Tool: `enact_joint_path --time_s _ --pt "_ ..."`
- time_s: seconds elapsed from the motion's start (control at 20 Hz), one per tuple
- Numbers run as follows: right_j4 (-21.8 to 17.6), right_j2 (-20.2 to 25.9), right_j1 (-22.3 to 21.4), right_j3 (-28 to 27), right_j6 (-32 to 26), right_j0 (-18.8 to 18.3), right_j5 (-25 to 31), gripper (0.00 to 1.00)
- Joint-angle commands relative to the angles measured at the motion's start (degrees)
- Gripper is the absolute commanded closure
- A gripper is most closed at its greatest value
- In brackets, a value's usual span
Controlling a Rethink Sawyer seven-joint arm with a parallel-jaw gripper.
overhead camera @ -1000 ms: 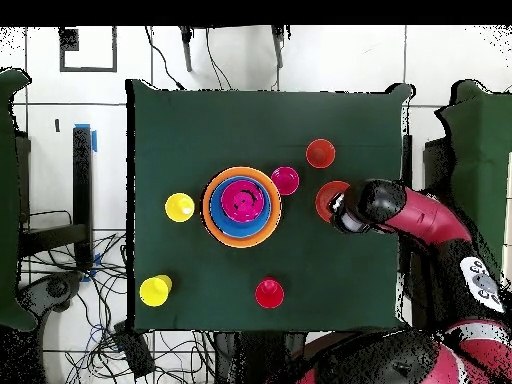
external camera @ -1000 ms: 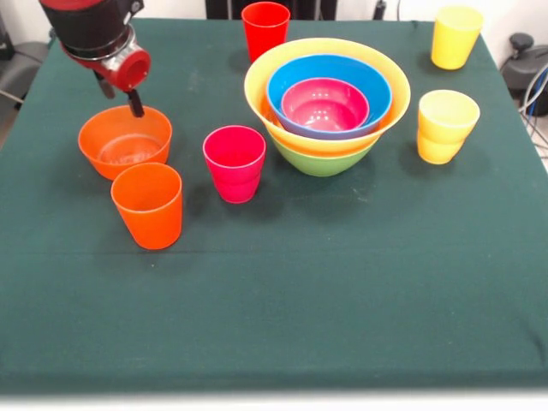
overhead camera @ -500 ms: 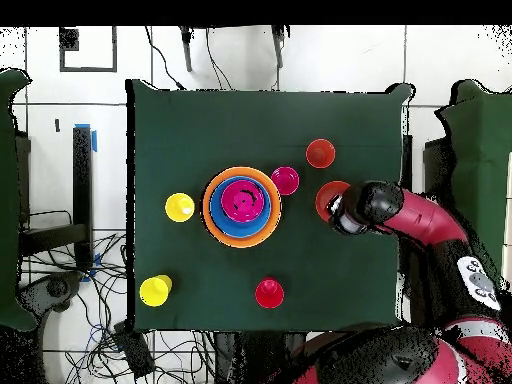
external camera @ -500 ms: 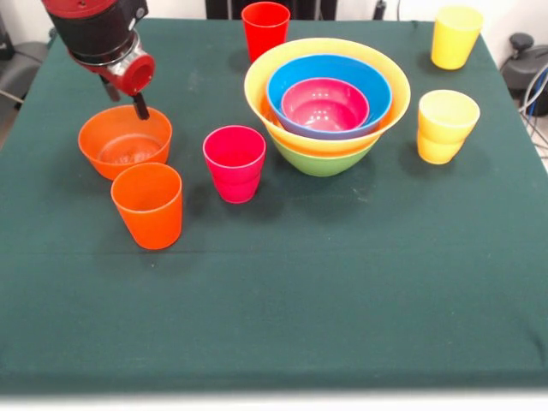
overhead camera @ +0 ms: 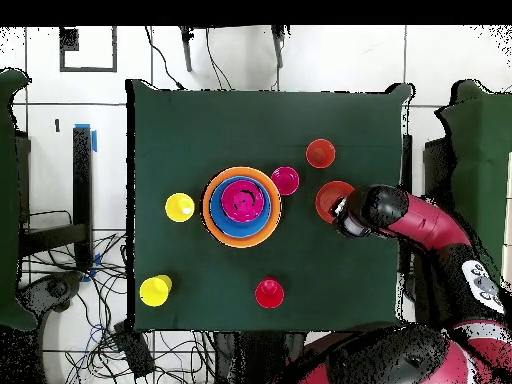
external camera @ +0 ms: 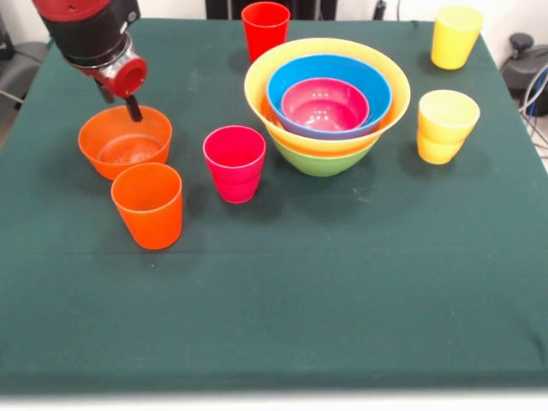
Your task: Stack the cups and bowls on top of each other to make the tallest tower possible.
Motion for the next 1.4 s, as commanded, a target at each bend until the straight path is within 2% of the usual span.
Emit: enact_joint_path --time_s 0.05,1.05,1.4 --pt "-4.0 3.1 3.4 -0.4 -3.7 0.0 -5.6 0.00" --pt "-3.9 2.7 4.1 -1.0 -4.7 -0.7 -4.7 0.00" --pt "-4.5 2.9 5.5 -1.9 -5.0 -1.3 -6.5 0.00"
